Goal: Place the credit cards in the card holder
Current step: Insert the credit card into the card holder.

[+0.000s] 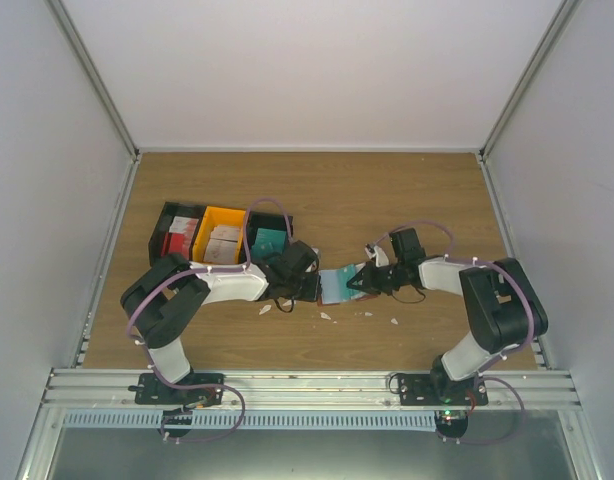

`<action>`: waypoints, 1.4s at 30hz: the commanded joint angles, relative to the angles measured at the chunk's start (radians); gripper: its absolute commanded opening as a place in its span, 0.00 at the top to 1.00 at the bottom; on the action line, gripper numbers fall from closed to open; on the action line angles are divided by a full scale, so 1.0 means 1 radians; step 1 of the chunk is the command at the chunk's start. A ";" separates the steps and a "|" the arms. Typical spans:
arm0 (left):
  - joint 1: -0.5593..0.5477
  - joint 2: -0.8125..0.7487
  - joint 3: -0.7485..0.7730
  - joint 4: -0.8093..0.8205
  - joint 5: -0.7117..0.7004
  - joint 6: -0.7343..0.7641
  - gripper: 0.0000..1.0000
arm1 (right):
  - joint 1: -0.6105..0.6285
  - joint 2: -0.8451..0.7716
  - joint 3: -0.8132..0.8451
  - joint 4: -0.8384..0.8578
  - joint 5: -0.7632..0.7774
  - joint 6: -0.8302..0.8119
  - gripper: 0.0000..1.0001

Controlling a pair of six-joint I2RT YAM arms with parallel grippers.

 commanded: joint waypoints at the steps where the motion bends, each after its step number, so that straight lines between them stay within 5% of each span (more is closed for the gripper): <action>1: 0.003 0.043 -0.001 -0.003 -0.004 0.014 0.81 | 0.016 0.032 -0.034 0.022 0.017 0.021 0.97; 13: 0.003 0.040 -0.009 0.013 0.011 0.022 0.81 | 0.100 -0.045 0.037 -0.113 0.253 0.034 0.62; 29: 0.003 0.047 -0.022 0.046 0.054 0.034 0.84 | 0.309 0.036 0.154 -0.218 0.461 0.069 0.51; 42: 0.003 0.042 -0.036 0.074 0.083 0.039 0.85 | 0.330 -0.035 0.201 -0.315 0.635 0.119 0.35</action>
